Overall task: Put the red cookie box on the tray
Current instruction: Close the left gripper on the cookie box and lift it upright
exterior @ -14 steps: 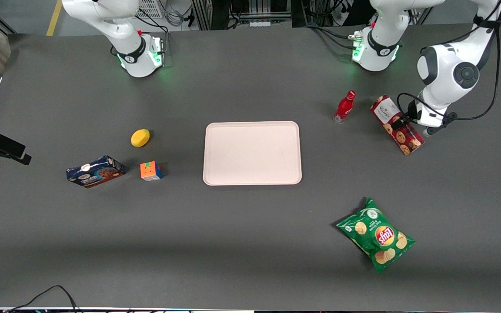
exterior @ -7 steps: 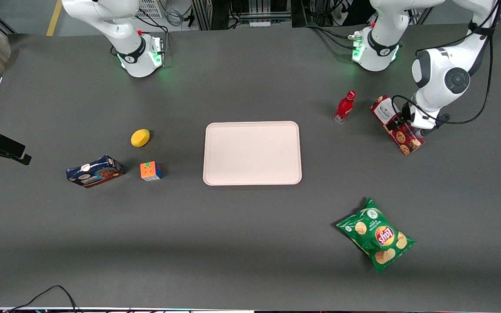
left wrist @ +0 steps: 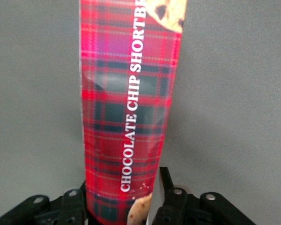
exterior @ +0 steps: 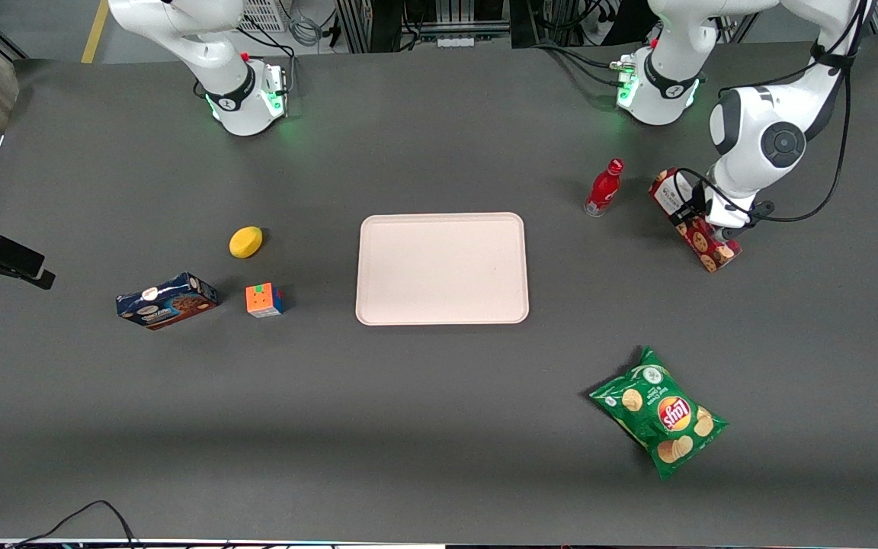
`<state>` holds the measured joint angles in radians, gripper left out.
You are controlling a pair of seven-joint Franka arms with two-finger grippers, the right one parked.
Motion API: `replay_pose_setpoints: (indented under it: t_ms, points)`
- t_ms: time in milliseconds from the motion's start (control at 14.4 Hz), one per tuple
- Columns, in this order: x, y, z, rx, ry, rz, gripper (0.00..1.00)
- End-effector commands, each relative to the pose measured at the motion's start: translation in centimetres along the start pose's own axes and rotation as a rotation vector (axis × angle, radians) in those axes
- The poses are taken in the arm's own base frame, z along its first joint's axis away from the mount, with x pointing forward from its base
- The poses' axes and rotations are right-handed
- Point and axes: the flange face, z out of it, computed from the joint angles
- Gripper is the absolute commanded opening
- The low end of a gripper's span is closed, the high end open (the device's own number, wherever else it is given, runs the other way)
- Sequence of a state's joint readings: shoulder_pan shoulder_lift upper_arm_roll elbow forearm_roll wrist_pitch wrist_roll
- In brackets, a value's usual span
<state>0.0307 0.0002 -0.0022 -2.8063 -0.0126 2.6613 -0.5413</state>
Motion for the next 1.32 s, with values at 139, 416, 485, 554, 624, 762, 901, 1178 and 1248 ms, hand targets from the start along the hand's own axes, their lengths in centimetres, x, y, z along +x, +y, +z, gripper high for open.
replay_pose_setpoints:
  t_ms: [139,416,485,554,624,762,901,1178,1248]
  points:
    - [-0.1,0.5,-1.2,-0.026,0.039,0.002,0.19]
    - [2.5,2.1,-6.4,-0.037,0.053,0.03,0.17]
    - [3.2,2.6,-8.9,-0.029,0.038,0.037,0.18]
    - [3.9,2.7,-11.3,-0.02,0.016,0.049,0.19]
    - [4.6,3.0,-13.8,-0.018,0.005,0.071,0.19]
    - [5.2,3.5,-18.7,-0.02,0.004,0.088,0.19]
    - [5.0,3.7,-22.7,-0.024,0.007,0.101,0.19]
    - [3.9,4.7,-31.9,-0.02,-0.002,0.13,0.18]
    - [3.6,5.1,-33.2,-0.022,-0.004,0.139,0.18]
